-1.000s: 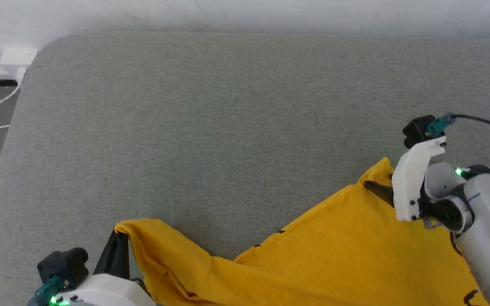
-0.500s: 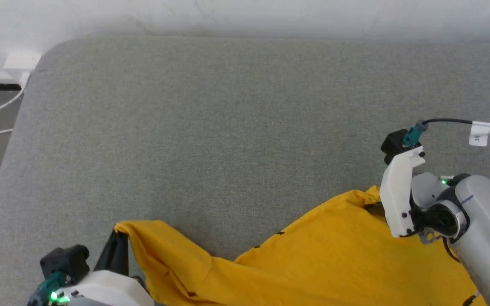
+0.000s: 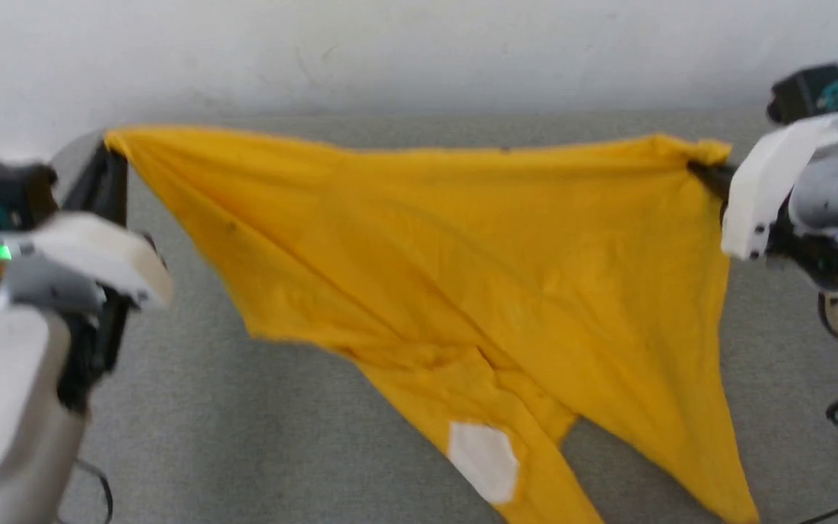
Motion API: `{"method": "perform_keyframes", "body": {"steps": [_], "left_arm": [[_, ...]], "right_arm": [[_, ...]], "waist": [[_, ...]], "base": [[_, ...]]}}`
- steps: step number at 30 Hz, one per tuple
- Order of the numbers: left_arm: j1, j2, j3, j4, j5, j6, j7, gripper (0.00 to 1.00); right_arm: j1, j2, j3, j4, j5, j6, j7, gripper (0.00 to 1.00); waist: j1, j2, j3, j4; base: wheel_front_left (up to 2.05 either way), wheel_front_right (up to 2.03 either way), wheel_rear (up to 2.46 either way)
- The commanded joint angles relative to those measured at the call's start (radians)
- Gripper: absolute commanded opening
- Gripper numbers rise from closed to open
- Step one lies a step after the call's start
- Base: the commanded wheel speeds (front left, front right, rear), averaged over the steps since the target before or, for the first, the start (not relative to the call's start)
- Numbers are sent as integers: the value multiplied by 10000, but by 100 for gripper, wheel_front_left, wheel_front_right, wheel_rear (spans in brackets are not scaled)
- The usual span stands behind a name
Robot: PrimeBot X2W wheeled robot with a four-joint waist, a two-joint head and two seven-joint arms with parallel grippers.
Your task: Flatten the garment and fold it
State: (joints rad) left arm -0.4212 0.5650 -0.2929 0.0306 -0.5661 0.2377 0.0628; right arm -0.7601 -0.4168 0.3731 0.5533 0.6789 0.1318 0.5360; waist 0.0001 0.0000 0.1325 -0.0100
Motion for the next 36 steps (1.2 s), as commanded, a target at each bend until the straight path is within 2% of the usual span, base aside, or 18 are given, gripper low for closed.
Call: {"method": "perform_keyframes", "body": {"steps": [1, 5, 10, 12, 13, 20, 26, 36], "left_arm": [[-1144, 57, -55, 776, 224, -275, 13, 0], [-3592, -115, -224, 2499, 600, -734, -168, 0], [-6540, -342, -444, 4016, 1225, -1012, -487, 0], [-7729, -402, -502, 4475, 1453, -1110, -616, 0], [-7729, -402, -502, 4475, 1453, -1110, -616, 0], [-10779, -542, -661, 5711, 2033, -1334, -1092, 0], [-11458, -754, -789, 6729, 2101, -1450, -1496, 0], [-10427, -1021, -644, 8303, 1566, -1626, -2304, 0]], "right_arm": [[-532, 137, -291, 252, -192, -11, -338, 0], [-1802, 293, -779, 724, -595, -11, -1070, 0], [-3594, 306, -1199, 1050, -999, -11, -2180, 0], [-4314, 243, -1424, 1132, -1157, -11, -2651, 0], [-4314, 243, -1424, 1132, -1157, -11, -2651, 0], [-6219, 92, -1688, 1247, -1493, -11, -3731, 0], [-6691, 387, -1214, 1575, -1498, -11, -4176, 0], [-6128, 886, 43, 2701, -1047, -11, -4742, 0]], "waist": [[-1, 0, -75, -409], [-1, 0, 331, -753], [-1, 0, 1226, -1079], [-1, 0, 1697, -1157], [-1, 0, 1697, -1157], [-1, 0, 3121, -1183], [-1, 0, 3944, -1111], [-1, 0, 4065, -982]], "base": [[0, 0, 0], [0, 0, 0], [0, 0, 0], [0, 0, 0], [0, 0, 0], [0, 0, 0], [0, 0, 0], [0, 0, 0]]}}
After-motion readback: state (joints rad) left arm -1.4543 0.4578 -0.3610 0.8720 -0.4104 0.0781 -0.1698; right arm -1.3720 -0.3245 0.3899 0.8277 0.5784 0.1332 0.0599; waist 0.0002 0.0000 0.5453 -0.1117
